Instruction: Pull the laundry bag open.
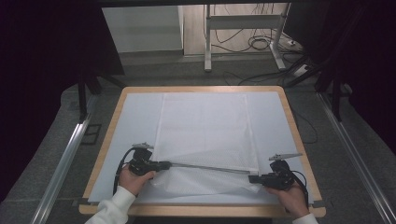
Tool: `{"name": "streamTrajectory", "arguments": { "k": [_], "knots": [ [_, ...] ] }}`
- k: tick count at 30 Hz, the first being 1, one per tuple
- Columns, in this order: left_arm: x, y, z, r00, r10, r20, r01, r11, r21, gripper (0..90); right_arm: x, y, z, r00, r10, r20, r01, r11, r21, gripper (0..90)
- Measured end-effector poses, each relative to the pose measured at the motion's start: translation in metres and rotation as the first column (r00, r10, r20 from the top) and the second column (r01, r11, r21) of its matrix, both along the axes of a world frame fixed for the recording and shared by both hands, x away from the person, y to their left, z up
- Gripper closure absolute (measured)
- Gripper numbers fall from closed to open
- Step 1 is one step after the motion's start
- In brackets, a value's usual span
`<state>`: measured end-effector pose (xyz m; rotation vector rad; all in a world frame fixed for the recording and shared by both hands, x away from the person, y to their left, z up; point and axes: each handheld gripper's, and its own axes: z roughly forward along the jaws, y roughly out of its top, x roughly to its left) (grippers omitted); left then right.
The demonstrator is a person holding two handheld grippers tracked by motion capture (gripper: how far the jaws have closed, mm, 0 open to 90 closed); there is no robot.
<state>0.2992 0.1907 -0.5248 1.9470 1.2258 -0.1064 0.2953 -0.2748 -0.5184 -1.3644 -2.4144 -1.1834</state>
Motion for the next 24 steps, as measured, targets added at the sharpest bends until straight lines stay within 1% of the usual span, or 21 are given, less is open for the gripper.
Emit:
{"name": "streamTrajectory", "arguments": {
  "k": [2, 6, 8, 12, 14, 15, 16, 18, 24],
  "knots": [
    [-0.001, 0.002, 0.0, 1.0, 0.004, 0.006, -0.004, 1.0, 0.007, 87.4, 0.0, 0.0, 0.0, 1.0, 0.0, 0.002, 0.0, 1.0, -0.002, 87.3],
    [-0.002, 0.007, -0.001, 1.0, 0.009, -0.003, -0.009, 1.0, -0.001, 87.5, 0.0, 0.0, 0.001, 1.0, 0.0, 0.005, 0.0, 1.0, -0.002, 87.3],
    [-0.003, 0.008, 0.0, 1.0, 0.009, 0.0, -0.009, 0.9999, 0.005, 87.4, 0.0, 0.0, 0.001, 1.0, 0.0, 0.006, 0.0, 1.0, -0.001, 87.3],
    [-0.004, 0.011, 0.002, 0.9999, 0.012, 0.004, -0.012, 0.9999, -0.002, 87.4, 0.0, 0.0, 0.001, 1.0, -0.001, 0.005, 0.001, 1.0, 0.0, 87.3],
    [-0.005, 0.013, 0.002, 0.9999, 0.016, 0.003, -0.016, 0.9999, -0.002, 87.5, -0.001, 0.0, 0.001, 1.0, -0.003, 0.006, 0.003, 1.0, 0.0, 87.3],
    [-0.006, 0.014, 0.001, 0.9999, 0.016, -0.002, -0.016, 0.9998, -0.009, 87.4, -0.001, 0.0, 0.001, 1.0, -0.003, 0.006, 0.003, 1.0, 0.0, 87.3],
    [-0.006, 0.015, 0.001, 0.9999, 0.011, -0.004, -0.011, 0.9999, -0.009, 87.4, -0.001, 0.0, 0.001, 1.0, -0.003, 0.005, 0.003, 1.0, 0.002, 87.3],
    [-0.008, 0.016, 0.0, 0.9999, 0.017, -0.002, -0.017, 0.9999, -0.001, 87.5, -0.001, 0.001, 0.001, 1.0, -0.002, 0.006, 0.002, 1.0, -0.001, 87.3],
    [-0.012, 0.023, -0.003, 0.9997, 0.019, -0.016, -0.019, 0.9998, -0.005, 87.5, -0.001, 0.0, 0.001, 1.0, -0.007, 0.006, 0.007, 1.0, -0.003, 87.3]
  ]
}}
